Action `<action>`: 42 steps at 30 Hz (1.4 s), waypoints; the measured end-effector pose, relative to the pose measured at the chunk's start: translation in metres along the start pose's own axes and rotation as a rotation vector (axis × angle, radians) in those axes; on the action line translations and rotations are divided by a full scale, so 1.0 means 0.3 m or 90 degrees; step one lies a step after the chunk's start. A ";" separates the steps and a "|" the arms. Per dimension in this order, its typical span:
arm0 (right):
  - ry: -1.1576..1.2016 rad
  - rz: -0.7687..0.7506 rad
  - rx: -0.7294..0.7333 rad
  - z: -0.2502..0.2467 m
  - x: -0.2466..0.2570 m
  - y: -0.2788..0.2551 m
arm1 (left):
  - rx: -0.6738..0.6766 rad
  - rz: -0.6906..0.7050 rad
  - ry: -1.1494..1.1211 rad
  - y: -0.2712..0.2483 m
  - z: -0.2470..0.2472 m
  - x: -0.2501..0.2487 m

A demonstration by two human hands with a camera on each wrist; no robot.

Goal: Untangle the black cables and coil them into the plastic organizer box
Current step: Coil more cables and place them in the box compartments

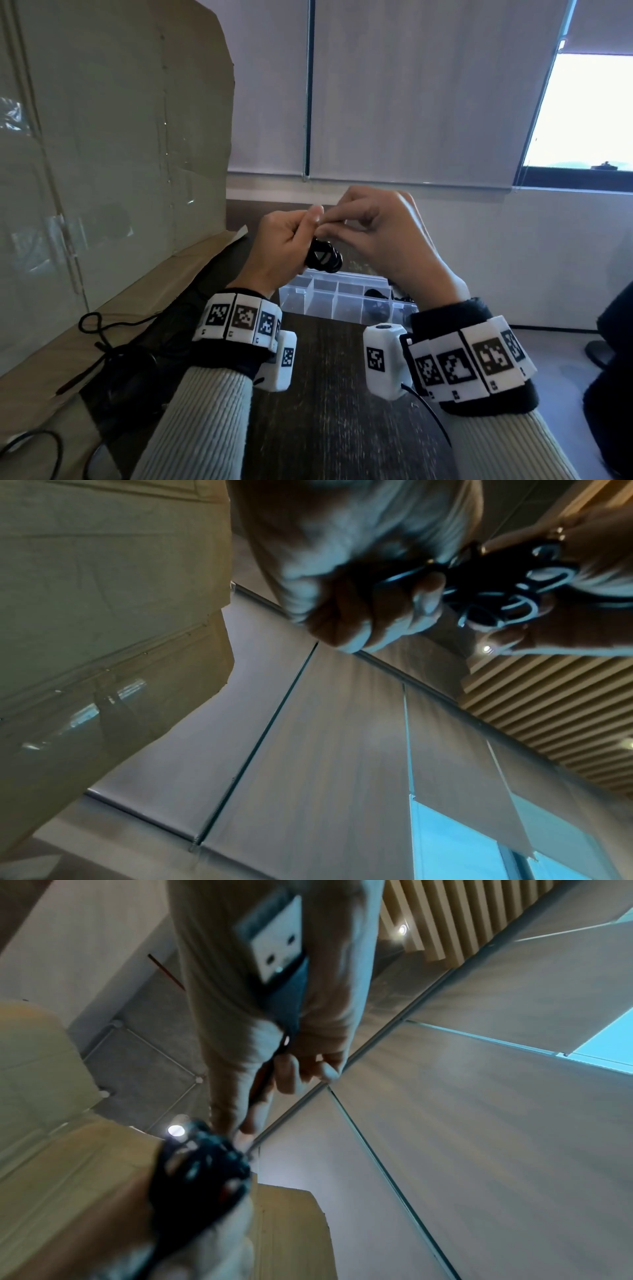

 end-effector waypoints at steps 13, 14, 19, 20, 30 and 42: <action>0.023 0.165 0.248 0.204 -0.157 -0.052 | -0.224 -0.196 -0.138 0.000 -0.098 0.097; -0.009 0.171 0.286 0.235 -0.154 -0.063 | -0.266 -0.216 -0.116 -0.009 -0.126 0.131; -0.128 0.186 0.399 0.291 -0.104 -0.093 | -0.372 -0.238 0.100 -0.037 -0.254 0.166; -0.150 0.171 0.406 0.284 -0.081 -0.092 | -0.379 -0.225 0.141 -0.040 -0.274 0.151; -0.143 -0.065 0.212 0.185 0.198 -0.025 | -0.261 -0.057 0.319 -0.035 -0.222 0.043; 0.111 0.031 -0.081 -0.126 -0.090 -0.010 | 0.032 -0.095 -0.151 0.019 0.088 -0.024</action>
Point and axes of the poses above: each hand's wrist, its own y-axis towards the middle knuckle, its own z-axis out of the palm, x = y × z, the point moved 10 cm from there along y, towards the middle knuckle, and after that the axes turned 4 degrees about z, right-handed, at the moved point
